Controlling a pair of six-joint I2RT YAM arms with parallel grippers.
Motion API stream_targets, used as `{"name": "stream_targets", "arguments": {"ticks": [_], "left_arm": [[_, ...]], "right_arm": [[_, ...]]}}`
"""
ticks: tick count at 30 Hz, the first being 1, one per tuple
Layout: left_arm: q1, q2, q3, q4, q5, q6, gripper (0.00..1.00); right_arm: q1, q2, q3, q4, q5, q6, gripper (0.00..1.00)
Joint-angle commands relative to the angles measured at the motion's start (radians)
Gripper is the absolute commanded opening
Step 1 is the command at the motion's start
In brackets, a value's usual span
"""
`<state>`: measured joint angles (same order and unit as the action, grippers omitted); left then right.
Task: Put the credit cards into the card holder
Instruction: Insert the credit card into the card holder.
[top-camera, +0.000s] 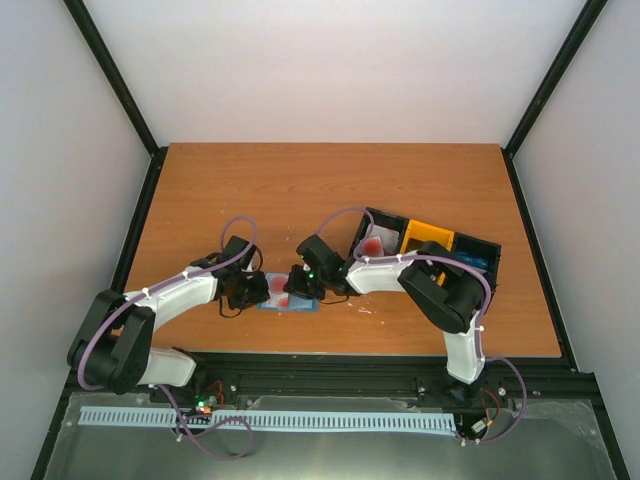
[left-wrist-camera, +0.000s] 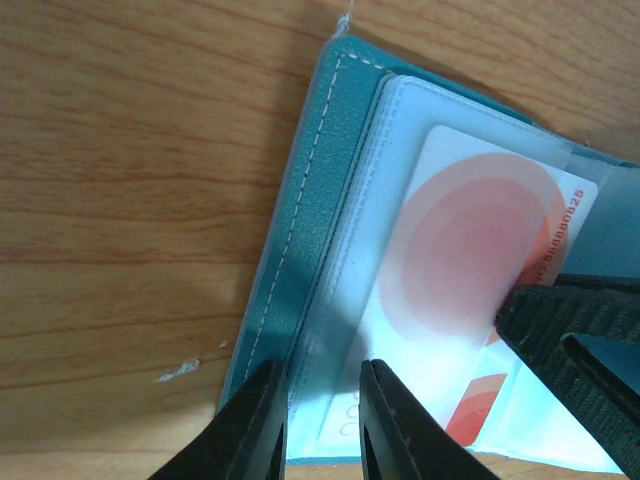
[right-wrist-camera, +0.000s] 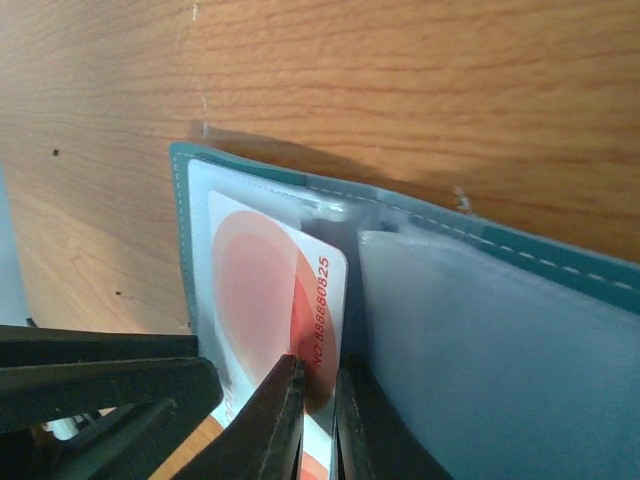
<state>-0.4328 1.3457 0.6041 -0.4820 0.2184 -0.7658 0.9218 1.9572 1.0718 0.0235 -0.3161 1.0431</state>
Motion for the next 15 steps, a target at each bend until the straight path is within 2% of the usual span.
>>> {"name": "stream_targets", "arguments": {"ticks": [1,7,15], "left_arm": [[-0.001,0.017,-0.004,0.000,0.025,0.027,0.22],[-0.001,0.009,0.002,-0.008,0.025,0.023,0.24],[-0.001,-0.052,0.054,-0.033,0.003,0.029,0.31]], "right_arm": [[0.012,0.047,0.007,0.076,-0.054,0.026,0.10],[0.012,0.058,0.007,0.128,-0.074,0.028,0.14],[0.012,-0.057,0.035,-0.077,0.046,-0.072,0.32]]}}
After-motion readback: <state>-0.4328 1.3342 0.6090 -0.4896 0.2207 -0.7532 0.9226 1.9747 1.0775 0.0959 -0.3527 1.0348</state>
